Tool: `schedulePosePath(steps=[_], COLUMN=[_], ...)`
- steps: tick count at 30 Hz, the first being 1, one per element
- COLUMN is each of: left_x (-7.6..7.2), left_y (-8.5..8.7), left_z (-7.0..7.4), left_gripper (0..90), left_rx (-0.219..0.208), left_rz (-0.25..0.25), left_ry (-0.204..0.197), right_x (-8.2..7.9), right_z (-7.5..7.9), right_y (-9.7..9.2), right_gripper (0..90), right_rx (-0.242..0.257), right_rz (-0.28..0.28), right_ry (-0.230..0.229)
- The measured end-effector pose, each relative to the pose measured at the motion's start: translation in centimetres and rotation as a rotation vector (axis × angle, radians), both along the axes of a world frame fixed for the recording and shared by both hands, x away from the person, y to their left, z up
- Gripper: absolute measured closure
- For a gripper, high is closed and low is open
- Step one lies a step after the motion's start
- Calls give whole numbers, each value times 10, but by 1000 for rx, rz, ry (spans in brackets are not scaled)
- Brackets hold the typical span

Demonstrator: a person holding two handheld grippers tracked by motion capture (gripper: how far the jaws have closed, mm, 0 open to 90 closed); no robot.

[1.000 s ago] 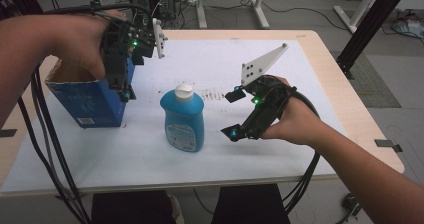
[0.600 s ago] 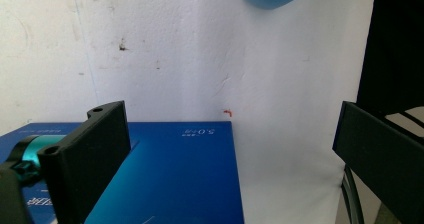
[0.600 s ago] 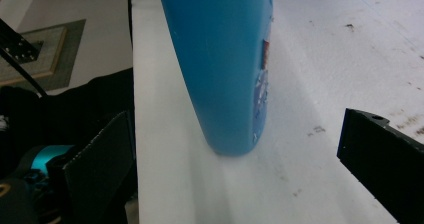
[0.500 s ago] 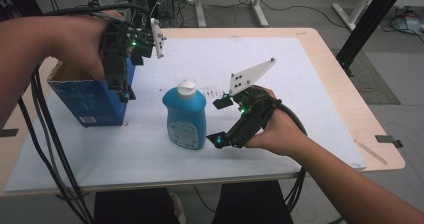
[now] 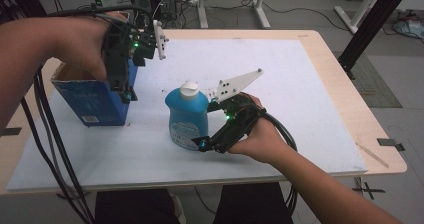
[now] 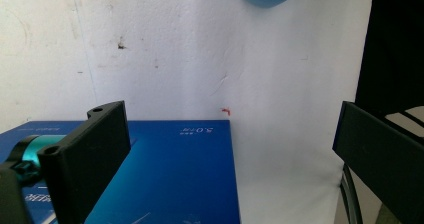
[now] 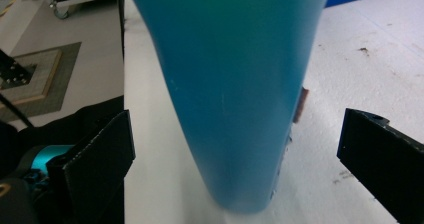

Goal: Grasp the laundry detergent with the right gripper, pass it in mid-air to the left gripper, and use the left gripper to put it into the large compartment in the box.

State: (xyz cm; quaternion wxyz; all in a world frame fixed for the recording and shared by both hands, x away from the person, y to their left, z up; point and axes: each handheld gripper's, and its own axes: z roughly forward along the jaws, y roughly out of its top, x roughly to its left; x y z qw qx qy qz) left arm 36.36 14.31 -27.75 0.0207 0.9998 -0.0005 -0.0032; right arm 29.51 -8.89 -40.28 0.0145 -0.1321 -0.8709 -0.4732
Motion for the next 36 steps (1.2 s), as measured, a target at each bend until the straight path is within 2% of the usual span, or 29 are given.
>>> schedulePosePath(steps=[10, 18, 22, 27, 30, 36], left_x=[0, 0, 0, 0, -1, -1], left_y=[1, 3, 3, 4, 4, 4], left_z=[0, 0, 0, 0, 0, 1], left_gripper=[18, 18, 18, 18, 18, 18], left_rx=[-2, -2, -4, -6, -7, -7], left_rz=[-3, -1, 1, 4, 5, 4], left_ry=[-1, 1, 1, -1, -1, -1], right_x=[-1, -2, -4, -4, -5, -6], right_z=[-12, -18, -20, -22, -23, -24], right_y=[16, 20, 21, 22, 22, 24], right_gripper=[12, 13, 15, 48, 154, 155], right_rx=[53, 92, 96, 106, 117, 119], right_rz=[-35, -76, -97, -125, -126, -135], right_ry=[-20, -44, -57, -72, -84, -86])
